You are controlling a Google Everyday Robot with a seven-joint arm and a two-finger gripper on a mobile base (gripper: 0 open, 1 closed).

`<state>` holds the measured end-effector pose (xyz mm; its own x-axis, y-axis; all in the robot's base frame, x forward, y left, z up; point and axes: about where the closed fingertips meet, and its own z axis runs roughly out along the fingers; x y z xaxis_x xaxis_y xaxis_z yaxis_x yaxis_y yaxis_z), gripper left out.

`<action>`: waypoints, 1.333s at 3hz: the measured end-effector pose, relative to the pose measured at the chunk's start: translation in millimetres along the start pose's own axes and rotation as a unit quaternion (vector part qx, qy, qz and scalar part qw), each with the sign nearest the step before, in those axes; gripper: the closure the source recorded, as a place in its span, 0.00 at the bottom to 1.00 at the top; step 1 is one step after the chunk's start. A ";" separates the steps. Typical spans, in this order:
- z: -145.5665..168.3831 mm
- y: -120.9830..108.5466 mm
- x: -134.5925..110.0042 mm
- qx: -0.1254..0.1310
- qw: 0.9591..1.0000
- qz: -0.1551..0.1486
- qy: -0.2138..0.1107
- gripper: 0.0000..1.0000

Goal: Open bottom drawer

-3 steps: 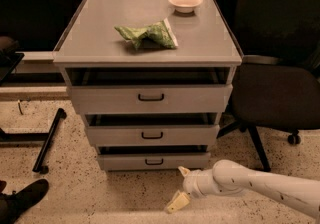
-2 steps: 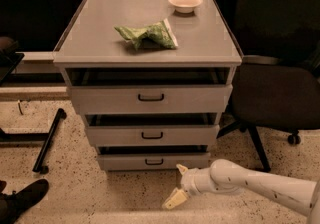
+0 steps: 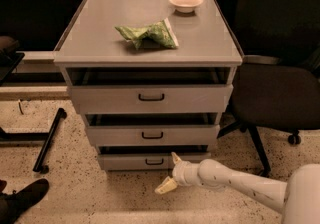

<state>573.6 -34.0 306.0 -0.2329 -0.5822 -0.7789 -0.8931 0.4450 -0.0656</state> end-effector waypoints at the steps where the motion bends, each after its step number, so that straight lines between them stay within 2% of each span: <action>1: 23.6 -12.5 0.0 0.018 0.999 -0.023 -0.020 0.00; 2: 23.6 -12.5 0.0 0.018 0.999 -0.023 -0.020 0.00; 3: 40.5 -28.0 -0.7 0.031 0.999 -0.041 -0.017 0.00; 4: 67.3 -47.2 2.8 0.037 0.998 -0.047 -0.026 0.00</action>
Offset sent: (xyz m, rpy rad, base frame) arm 0.0173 0.0090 -0.0111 0.0082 -0.0603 0.0029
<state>641.0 -10.8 264.9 -0.1270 -0.5895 -0.7977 -0.8792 0.4393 -0.1847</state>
